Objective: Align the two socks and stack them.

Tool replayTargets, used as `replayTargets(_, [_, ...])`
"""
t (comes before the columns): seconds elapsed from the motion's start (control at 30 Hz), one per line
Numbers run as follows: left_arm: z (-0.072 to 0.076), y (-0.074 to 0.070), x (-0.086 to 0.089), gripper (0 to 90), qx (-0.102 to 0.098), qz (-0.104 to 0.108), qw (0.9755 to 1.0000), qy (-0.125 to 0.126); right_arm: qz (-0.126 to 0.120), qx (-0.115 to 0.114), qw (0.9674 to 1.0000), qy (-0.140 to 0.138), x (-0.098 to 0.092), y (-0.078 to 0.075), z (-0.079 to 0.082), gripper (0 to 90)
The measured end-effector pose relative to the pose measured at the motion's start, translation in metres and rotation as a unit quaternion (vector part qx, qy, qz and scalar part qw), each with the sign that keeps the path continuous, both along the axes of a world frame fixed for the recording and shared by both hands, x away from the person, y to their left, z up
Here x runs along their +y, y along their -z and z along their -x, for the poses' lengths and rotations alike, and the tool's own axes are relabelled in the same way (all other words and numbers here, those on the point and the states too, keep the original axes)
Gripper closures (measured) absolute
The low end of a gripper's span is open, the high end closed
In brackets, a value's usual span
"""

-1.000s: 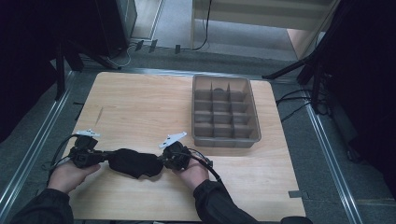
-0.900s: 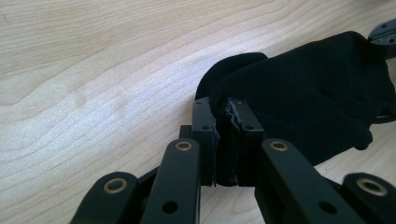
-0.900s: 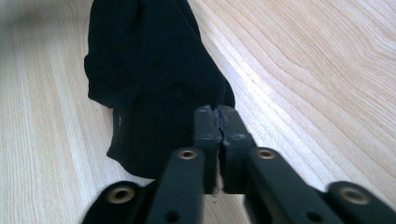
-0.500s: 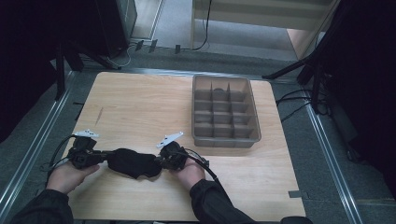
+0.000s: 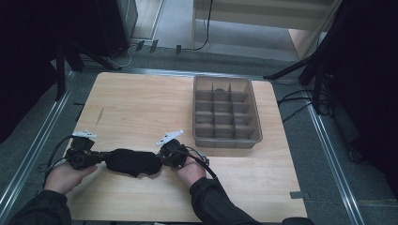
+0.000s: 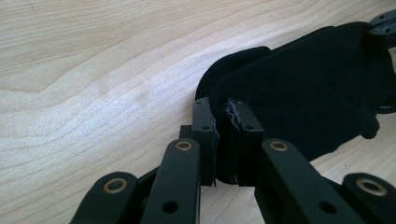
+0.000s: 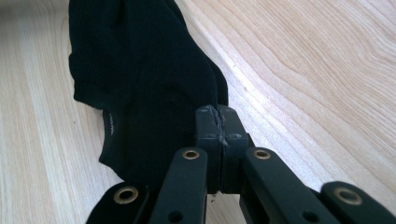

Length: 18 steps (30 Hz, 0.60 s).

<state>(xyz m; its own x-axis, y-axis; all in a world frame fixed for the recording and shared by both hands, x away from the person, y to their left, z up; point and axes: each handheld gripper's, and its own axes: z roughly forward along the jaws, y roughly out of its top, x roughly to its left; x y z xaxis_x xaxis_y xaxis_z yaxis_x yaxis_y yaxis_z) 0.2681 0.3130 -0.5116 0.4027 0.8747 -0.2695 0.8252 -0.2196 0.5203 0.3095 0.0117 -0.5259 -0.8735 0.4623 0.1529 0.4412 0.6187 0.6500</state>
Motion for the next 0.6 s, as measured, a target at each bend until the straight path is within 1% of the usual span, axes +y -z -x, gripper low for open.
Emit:
replayTargets(0.07, [0.000, 0.001, 0.001, 78.5, -0.002, 0.005, 1.0000, -0.001, -0.010, 0.004, 0.9999, 0.003, 0.001, -0.001, 0.000, 87.8])
replayTargets(0.1, [0.000, 0.002, 0.001, 74.7, -0.004, 0.006, 1.0000, -0.003, -0.014, 0.000, 0.9999, 0.005, 0.001, -0.002, 0.000, 84.6])
replayTargets(0.17, [0.000, 0.002, 0.001, 68.1, -0.009, 0.004, 1.0000, 0.000, -0.024, -0.003, 0.9997, 0.002, 0.002, -0.007, 0.001, 80.4])
replayTargets(0.2, [0.001, 0.003, 0.001, 65.9, -0.012, -0.001, 0.9999, -0.001, -0.024, -0.007, 0.9997, 0.000, 0.002, -0.008, 0.001, 78.3])
replayTargets(0.23, [0.001, 0.003, 0.001, 63.8, -0.013, -0.002, 0.9999, -0.002, -0.026, -0.013, 0.9996, -0.003, 0.003, -0.011, 0.001, 77.6])
replayTargets(0.3, [0.000, 0.004, 0.002, 59.2, -0.012, 0.001, 0.9999, -0.005, -0.033, -0.016, 0.9993, -0.004, 0.004, -0.014, 0.003, 76.7])
replayTargets(0.33, [-0.001, 0.005, 0.003, 58.2, -0.011, 0.002, 0.9999, -0.005, -0.037, -0.021, 0.9991, -0.007, 0.004, -0.015, 0.003, 76.6])
replayTargets(0.4, [-0.002, 0.008, 0.002, 54.8, -0.004, 0.003, 1.0000, -0.004, -0.045, -0.021, 0.9987, -0.013, 0.006, -0.017, 0.005, 76.7])
replayTargets(0.47, [-0.004, 0.012, 0.001, 53.3, 0.003, 0.004, 1.0000, -0.001, -0.044, -0.021, 0.9986, -0.022, 0.008, -0.015, 0.008, 76.7])
replayTargets(0.53, [-0.005, 0.014, 0.000, 55.0, 0.007, 0.004, 1.0000, 0.003, -0.039, -0.019, 0.9986, -0.030, 0.012, -0.011, 0.010, 77.0])
replayTargets(0.57, [-0.006, 0.014, -0.001, 57.2, 0.012, 0.009, 0.9999, 0.006, -0.037, -0.016, 0.9987, -0.031, 0.014, -0.008, 0.011, 77.1])
replayTargets(0.6, [-0.006, 0.014, -0.001, 62.3, 0.013, 0.013, 0.9998, 0.007, -0.036, -0.013, 0.9987, -0.033, 0.016, -0.007, 0.012, 77.6])
